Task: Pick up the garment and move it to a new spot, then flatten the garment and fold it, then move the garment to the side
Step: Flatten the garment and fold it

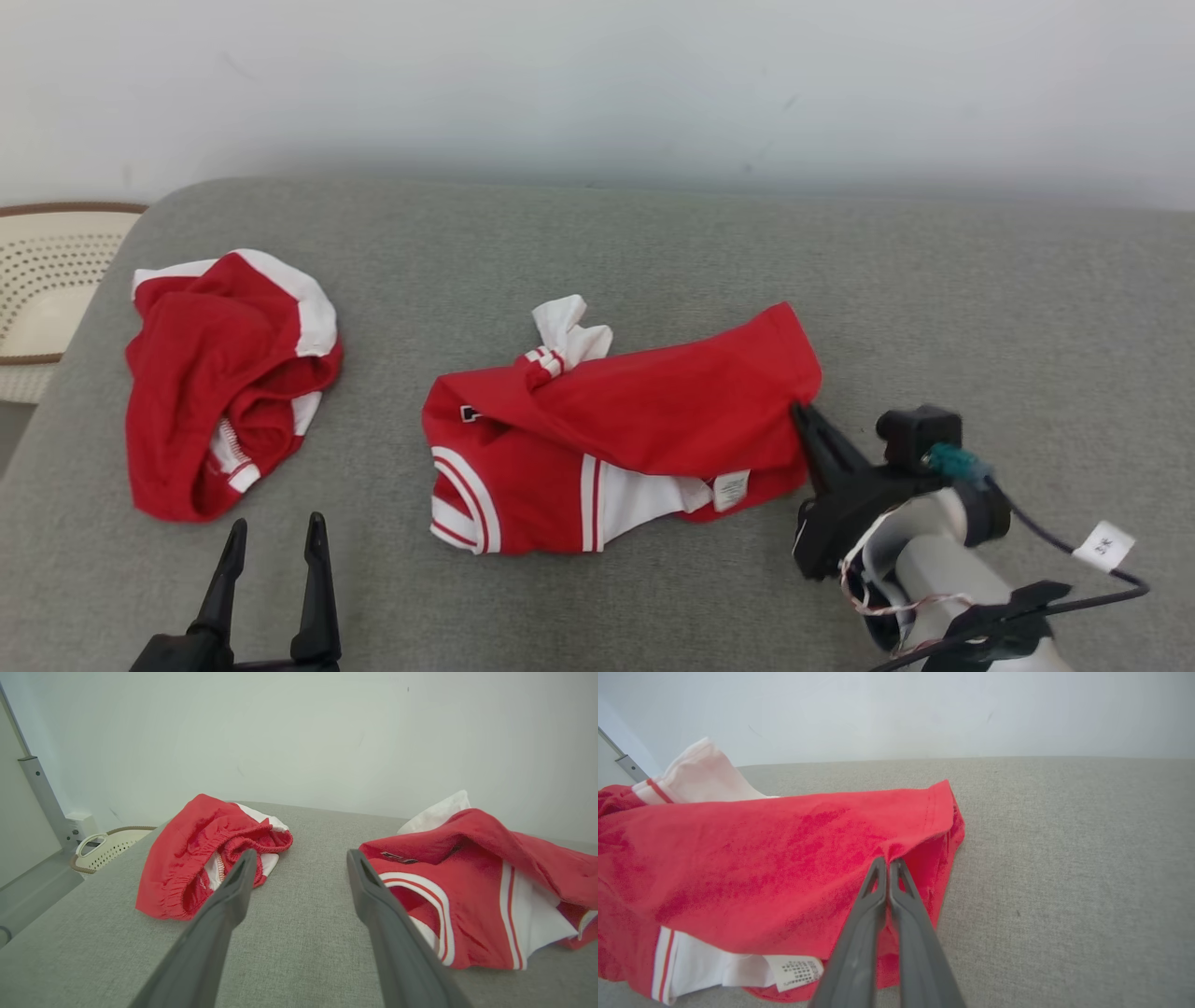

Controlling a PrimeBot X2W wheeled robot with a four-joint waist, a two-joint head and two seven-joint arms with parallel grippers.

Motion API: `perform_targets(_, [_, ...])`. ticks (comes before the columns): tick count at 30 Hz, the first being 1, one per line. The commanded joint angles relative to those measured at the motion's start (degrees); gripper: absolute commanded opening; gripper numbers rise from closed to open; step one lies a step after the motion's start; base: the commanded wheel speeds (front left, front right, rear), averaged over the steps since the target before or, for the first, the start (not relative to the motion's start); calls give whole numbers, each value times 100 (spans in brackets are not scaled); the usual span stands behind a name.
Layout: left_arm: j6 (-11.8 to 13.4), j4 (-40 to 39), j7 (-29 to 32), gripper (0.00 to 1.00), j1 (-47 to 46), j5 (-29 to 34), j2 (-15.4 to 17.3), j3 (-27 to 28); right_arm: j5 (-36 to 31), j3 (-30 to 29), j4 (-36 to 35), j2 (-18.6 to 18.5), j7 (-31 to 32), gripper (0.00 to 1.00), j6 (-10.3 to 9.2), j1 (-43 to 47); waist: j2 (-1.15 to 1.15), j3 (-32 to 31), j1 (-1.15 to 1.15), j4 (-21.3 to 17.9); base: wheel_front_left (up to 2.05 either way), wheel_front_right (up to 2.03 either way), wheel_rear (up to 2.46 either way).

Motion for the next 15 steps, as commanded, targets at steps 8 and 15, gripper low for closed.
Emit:
perform_targets(8, [-22,29,-19,100,113,49,-23,-8,-173,-296,-1188,-444,-30,0,2,165,0,-117,0,-408,0,0,0])
perform_targets(15, [-14,33,-19,100,216,67,-29,15,-252,-597,-2190,-700,146,0,2,430,0,-207,0,-574,0,0,0])
